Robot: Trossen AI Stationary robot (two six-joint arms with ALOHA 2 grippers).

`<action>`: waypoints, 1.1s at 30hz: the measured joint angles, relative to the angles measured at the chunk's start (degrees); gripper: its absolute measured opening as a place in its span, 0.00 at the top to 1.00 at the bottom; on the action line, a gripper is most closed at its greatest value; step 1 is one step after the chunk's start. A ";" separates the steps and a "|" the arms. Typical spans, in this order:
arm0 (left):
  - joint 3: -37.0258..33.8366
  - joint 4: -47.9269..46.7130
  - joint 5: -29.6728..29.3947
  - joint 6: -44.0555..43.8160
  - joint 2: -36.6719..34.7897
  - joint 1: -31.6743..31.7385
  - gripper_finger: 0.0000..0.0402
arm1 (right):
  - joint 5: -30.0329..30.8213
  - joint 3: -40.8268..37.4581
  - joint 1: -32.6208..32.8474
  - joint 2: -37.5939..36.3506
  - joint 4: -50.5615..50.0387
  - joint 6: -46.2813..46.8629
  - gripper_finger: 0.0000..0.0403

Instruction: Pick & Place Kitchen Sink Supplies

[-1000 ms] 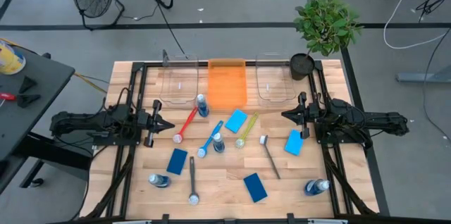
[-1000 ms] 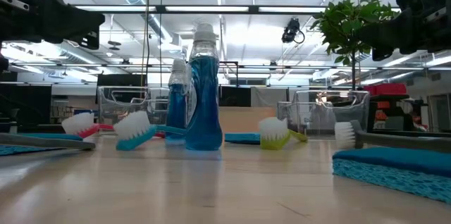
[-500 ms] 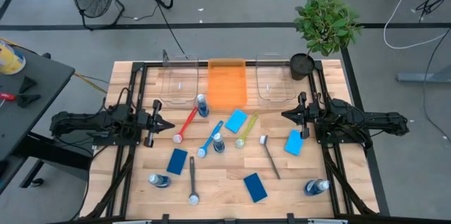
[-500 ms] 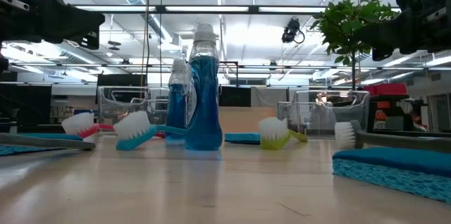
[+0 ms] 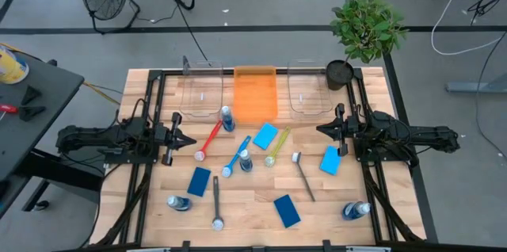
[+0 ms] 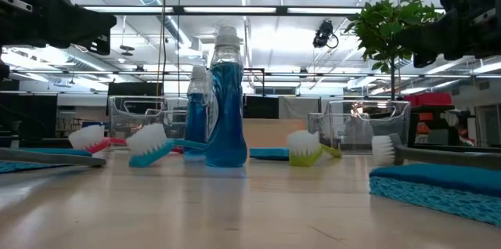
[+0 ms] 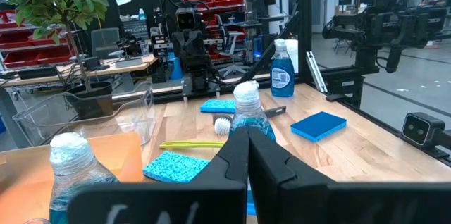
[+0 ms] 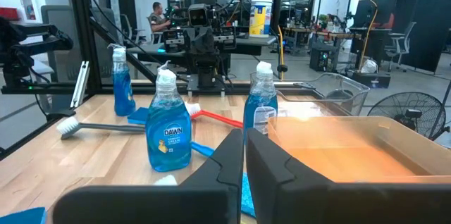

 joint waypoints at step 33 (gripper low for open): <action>-0.01 16.99 -1.21 -22.60 0.00 -0.02 0.99 | -1.59 -0.01 0.03 0.00 5.41 12.27 0.95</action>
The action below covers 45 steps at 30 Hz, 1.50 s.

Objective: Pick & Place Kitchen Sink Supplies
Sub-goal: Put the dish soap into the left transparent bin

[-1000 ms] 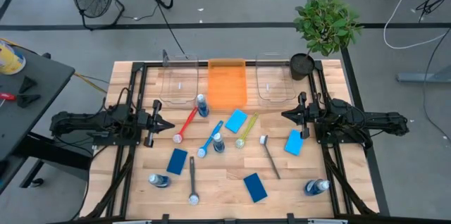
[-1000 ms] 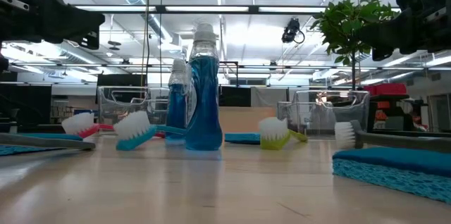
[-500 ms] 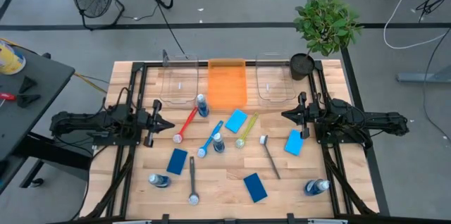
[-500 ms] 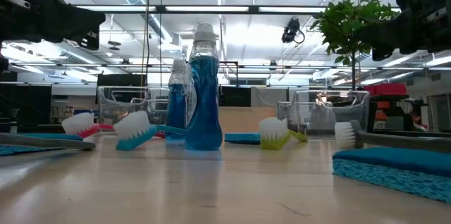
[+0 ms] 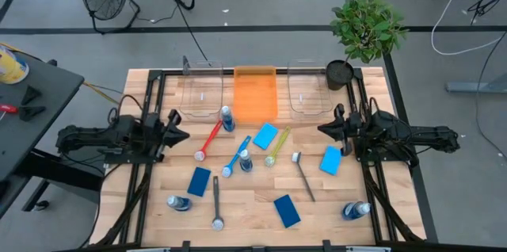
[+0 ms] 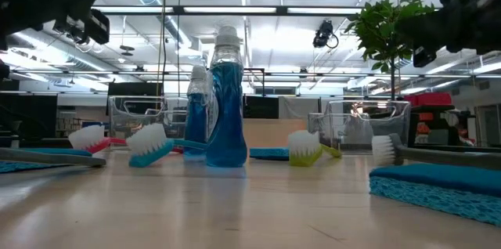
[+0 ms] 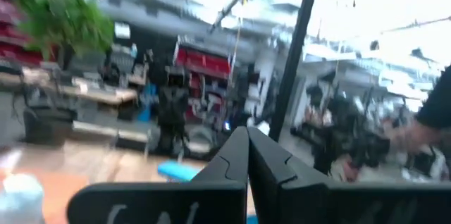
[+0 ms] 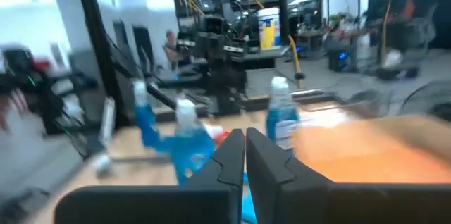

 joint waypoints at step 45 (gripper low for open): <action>55.39 -45.18 -9.05 8.57 25.01 0.00 1.00 | 7.02 49.32 -0.01 26.40 -19.19 7.19 1.00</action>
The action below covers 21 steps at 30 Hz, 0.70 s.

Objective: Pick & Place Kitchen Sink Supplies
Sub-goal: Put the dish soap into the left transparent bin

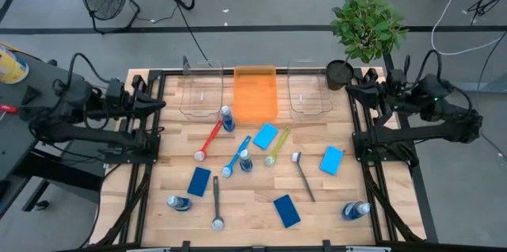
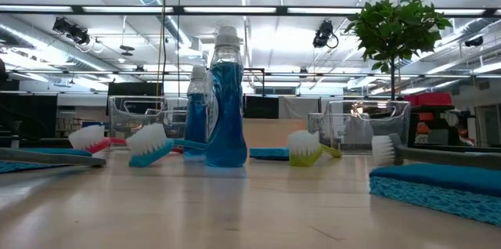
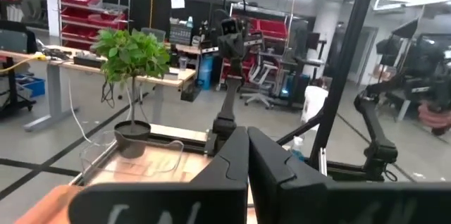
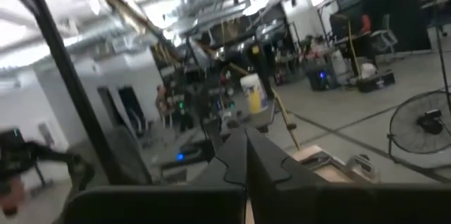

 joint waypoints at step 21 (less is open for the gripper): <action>11.40 -7.60 3.01 3.58 15.10 -0.02 0.99 | -4.55 9.78 0.00 10.17 -9.58 -4.95 1.00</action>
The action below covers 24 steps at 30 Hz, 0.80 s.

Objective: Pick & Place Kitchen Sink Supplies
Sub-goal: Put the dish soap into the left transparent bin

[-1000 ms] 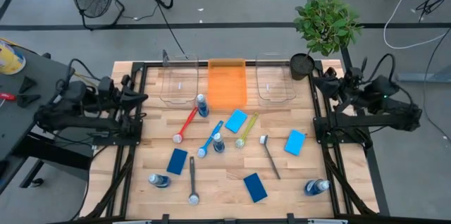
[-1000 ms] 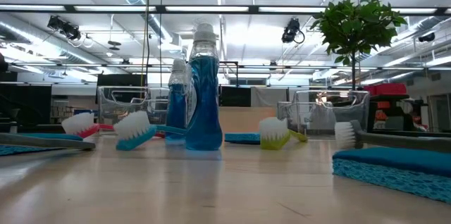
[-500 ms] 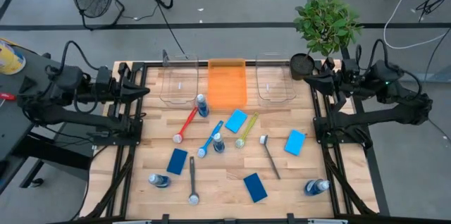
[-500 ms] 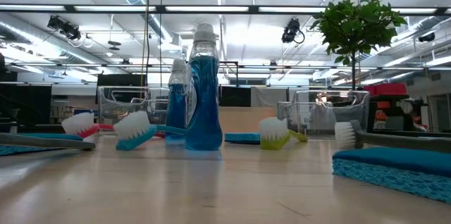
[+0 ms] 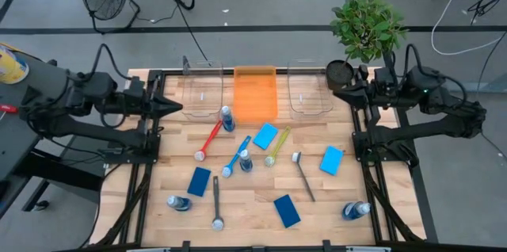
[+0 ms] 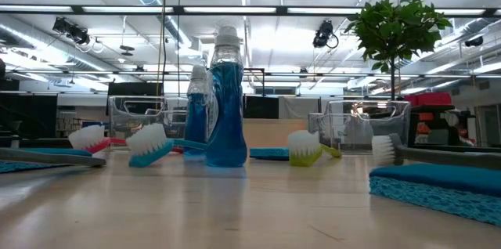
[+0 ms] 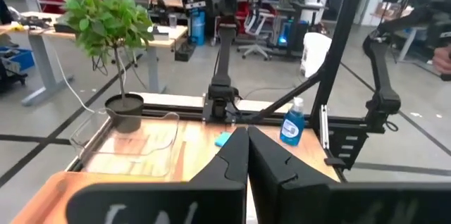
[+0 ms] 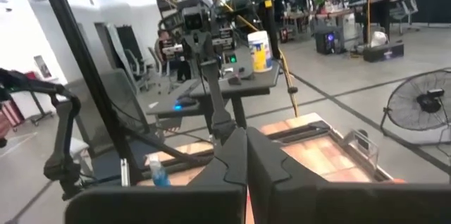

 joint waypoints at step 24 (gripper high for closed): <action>-0.02 0.32 20.32 -0.06 10.06 -2.21 0.99 | -0.02 0.00 0.00 -0.02 -1.95 -0.07 0.99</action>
